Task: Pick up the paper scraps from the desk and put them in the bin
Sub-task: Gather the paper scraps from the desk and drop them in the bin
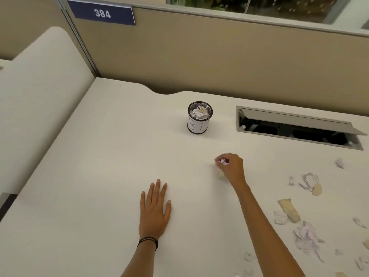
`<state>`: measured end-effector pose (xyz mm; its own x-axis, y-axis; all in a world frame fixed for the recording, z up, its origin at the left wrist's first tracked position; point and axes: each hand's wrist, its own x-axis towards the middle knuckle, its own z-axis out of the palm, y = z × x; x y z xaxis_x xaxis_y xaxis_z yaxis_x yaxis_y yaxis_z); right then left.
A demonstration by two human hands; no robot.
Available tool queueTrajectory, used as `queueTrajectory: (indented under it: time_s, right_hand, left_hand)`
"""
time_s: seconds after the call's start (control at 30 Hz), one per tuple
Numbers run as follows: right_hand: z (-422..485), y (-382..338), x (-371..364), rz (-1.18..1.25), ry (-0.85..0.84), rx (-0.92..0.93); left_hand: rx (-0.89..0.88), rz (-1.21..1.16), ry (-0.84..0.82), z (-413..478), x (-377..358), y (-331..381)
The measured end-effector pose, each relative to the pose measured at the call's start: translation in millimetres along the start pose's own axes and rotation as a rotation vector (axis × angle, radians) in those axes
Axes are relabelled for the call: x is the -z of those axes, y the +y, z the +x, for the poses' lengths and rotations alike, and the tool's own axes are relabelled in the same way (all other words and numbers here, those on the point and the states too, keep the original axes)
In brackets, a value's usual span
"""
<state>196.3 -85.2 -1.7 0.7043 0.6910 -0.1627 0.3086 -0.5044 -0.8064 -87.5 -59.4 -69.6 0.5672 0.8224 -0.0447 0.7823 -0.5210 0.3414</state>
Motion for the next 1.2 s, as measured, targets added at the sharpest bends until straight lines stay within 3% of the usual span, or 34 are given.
queueTrajectory:
  time_s: [0.2, 0.37, 0.57, 0.77, 0.83, 1.0, 1.2]
  right_hand:
    - [74, -88, 3, 0.424, 0.042, 0.016]
    - [122, -132, -13, 0.521, 0.101, 0.019]
    - [134, -122, -28, 0.308, 0.124, 0.061]
    - [111, -115, -13, 0.044, 0.165, 0.404]
    - [101, -109, -13, -0.084, 0.083, 0.462]
    - [98, -92, -34, -0.699, -0.140, 0.516]
    - [117, -100, -51, -0.973, -0.224, 0.384]
  left_hand:
    - [-0.001, 0.005, 0.007, 1, 0, 1]
    - [0.011, 0.012, -0.005, 0, 2, 2]
    - [0.012, -0.002, -0.013, 0, 4, 2]
    - [0.015, -0.001, -0.016, 0, 4, 2]
    - [0.014, -0.007, -0.012, 0, 4, 2]
    - [0.019, 0.007, -0.018, 0, 3, 2]
    - [0.016, -0.007, -0.019, 0, 4, 3]
